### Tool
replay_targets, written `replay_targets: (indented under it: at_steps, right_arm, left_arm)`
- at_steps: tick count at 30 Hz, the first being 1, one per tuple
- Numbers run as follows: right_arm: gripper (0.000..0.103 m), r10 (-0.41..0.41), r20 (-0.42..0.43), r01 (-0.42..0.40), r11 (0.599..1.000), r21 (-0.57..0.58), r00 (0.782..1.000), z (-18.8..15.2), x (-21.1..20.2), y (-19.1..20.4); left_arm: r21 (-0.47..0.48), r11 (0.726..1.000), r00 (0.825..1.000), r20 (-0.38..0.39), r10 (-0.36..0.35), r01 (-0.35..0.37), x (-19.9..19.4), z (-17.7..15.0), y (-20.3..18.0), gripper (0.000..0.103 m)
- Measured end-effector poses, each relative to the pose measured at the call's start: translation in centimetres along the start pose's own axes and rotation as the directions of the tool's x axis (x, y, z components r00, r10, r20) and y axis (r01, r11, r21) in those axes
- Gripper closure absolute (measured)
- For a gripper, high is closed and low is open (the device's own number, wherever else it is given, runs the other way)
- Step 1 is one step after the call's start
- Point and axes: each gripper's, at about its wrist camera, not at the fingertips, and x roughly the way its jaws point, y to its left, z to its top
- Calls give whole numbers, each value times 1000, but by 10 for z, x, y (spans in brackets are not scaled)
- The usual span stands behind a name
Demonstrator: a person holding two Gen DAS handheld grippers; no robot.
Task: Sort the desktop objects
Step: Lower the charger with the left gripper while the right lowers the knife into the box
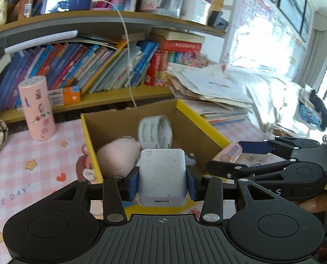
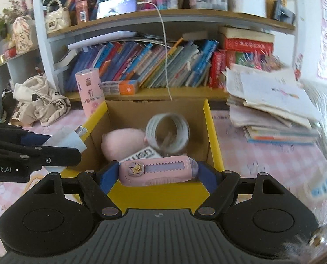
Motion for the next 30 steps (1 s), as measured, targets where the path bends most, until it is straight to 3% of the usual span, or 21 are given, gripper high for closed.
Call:
replay_targets:
  at_steps: [11,16,30]
  right_arm:
    - [27,84,-96,-101,977,-186,992,20,72,-8]
    - [27,102,-160,-141,956,-256,982,21,95,-7]
    - [26,145,-262,-224,927,-302,954,29,124,-6]
  left_arm:
    - [5,994,993,-43,112,-111,53,20,9,61]
    - [13,992,988,-89,130,-129,75,18,9,61]
    - [13,987,972,-170,160,-161,115,19,13,61]
